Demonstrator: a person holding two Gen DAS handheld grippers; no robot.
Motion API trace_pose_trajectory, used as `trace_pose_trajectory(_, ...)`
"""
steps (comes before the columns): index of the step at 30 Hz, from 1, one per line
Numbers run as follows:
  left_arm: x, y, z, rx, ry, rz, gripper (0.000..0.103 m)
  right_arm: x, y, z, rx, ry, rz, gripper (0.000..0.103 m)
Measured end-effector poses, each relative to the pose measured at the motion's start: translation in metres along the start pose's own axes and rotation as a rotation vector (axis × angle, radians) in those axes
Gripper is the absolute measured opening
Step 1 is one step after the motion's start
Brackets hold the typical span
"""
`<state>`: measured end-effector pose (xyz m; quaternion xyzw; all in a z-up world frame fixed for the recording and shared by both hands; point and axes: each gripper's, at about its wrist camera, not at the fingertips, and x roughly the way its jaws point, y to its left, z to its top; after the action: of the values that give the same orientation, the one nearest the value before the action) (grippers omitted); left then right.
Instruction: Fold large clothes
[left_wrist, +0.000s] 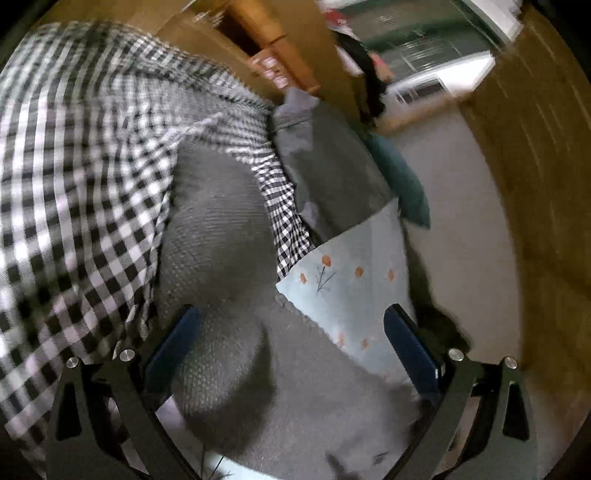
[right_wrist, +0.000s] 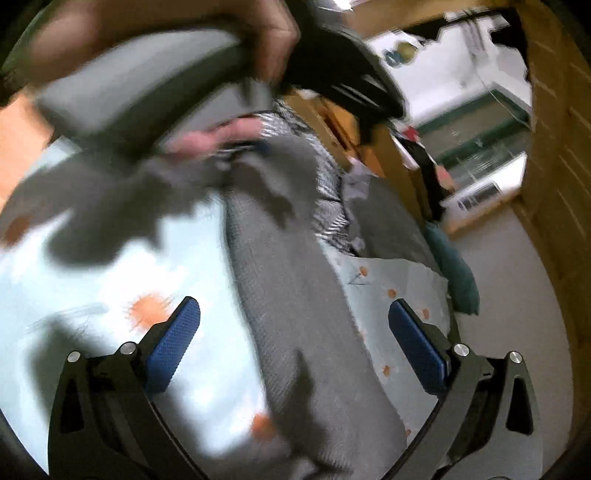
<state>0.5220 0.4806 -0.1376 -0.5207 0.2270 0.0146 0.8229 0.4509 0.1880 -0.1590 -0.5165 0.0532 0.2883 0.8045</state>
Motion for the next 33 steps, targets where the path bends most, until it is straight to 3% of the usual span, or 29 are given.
trace_pose_trajectory(2, 0.003, 0.007, 0.003, -0.026, 0.008, -0.018, 0.098, 0.021, -0.008, 0.005, 0.020, 0.073, -0.022, 0.100)
trace_pose_trajectory(8, 0.016, 0.006, 0.010, -0.021, 0.012, -0.021, 0.098, 0.061, -0.033, 0.007, 0.196, 0.254, 0.134, 0.099)
trace_pose_trajectory(10, 0.017, 0.011, 0.013, -0.040, -0.001, -0.059, 0.098, 0.060, -0.034, 0.007, 0.240, 0.274, 0.217, 0.058)
trace_pose_trajectory(11, 0.016, 0.014, 0.015, -0.054, -0.007, -0.079, 0.098, 0.058, -0.029, 0.007, 0.252, 0.285, 0.228, 0.035)
trace_pose_trajectory(12, 0.015, 0.016, 0.016, -0.070, -0.016, -0.105, 0.098, 0.054, -0.026, 0.006, 0.264, 0.276, 0.208, 0.019)
trace_pose_trajectory(15, 0.014, 0.017, 0.022, -0.092, -0.030, -0.204, 0.098, 0.046, -0.035, -0.004, 0.413, 0.210, 0.205, 0.017)
trace_pose_trajectory(21, 0.014, 0.002, 0.027, -0.083, -0.024, -0.411, 0.098, 0.033, -0.120, -0.064, 1.086, 0.086, 0.362, 0.015)
trace_pose_trajectory(22, 0.014, -0.001, 0.024, -0.094, -0.015, -0.412, 0.098, 0.036, -0.125, -0.071, 1.148, 0.083, 0.377, 0.015)
trace_pose_trajectory(25, 0.005, -0.009, -0.005, -0.135, 0.035, -0.306, 0.098, 0.046, -0.134, -0.085, 1.252, 0.095, 0.419, 0.015)
trace_pose_trajectory(29, -0.018, -0.010, -0.059, -0.191, -0.013, -0.315, 0.098, 0.060, -0.144, -0.085, 1.355, 0.054, 0.485, 0.015)
trace_pose_trajectory(31, -0.019, -0.005, -0.079, -0.266, -0.055, -0.294, 0.098, 0.060, -0.152, -0.084, 1.424, 0.014, 0.531, 0.015)
trace_pose_trajectory(33, -0.013, 0.001, -0.093, -0.348, -0.068, -0.345, 0.098, 0.056, -0.160, -0.083, 1.462, -0.009, 0.568, 0.015)
